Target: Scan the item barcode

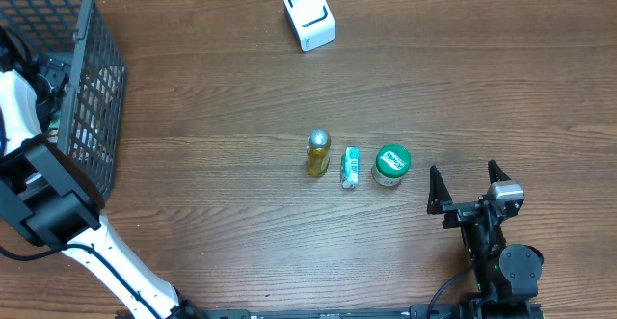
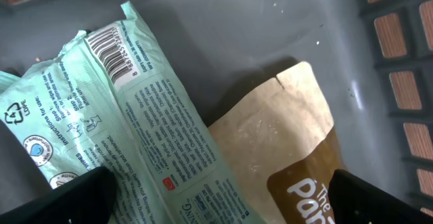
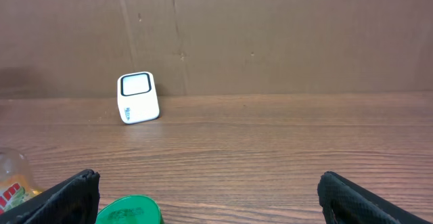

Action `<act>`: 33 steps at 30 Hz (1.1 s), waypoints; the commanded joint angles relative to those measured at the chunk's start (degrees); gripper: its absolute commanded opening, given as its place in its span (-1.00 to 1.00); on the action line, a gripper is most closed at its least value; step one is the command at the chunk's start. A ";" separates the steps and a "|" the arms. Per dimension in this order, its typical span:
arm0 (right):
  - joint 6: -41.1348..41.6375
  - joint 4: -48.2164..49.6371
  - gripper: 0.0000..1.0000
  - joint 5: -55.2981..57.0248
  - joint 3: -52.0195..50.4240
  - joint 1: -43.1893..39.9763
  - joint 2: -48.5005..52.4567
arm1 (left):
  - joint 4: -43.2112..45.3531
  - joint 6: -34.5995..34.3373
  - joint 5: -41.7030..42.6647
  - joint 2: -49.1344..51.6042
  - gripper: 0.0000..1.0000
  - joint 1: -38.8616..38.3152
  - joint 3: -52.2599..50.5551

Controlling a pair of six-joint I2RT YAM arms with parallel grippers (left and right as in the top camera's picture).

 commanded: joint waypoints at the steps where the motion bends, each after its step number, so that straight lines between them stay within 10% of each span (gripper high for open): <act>1: -0.24 0.17 1.00 0.07 -0.61 -0.26 -0.46 | -2.14 -1.31 -0.33 2.34 0.89 -0.09 -0.22; 6: -0.24 0.17 1.00 0.07 -0.61 -0.26 -0.46 | -5.90 -1.33 -5.11 3.13 0.80 -0.04 -0.22; 11: -0.24 0.17 1.00 0.07 -0.61 -0.26 -0.46 | -8.61 -1.20 -7.10 3.13 -0.92 0.00 -0.22; 33: -0.24 0.17 1.00 0.07 -0.61 -0.26 -0.46 | -29.53 20.11 -9.64 -9.66 -0.92 -2.91 7.72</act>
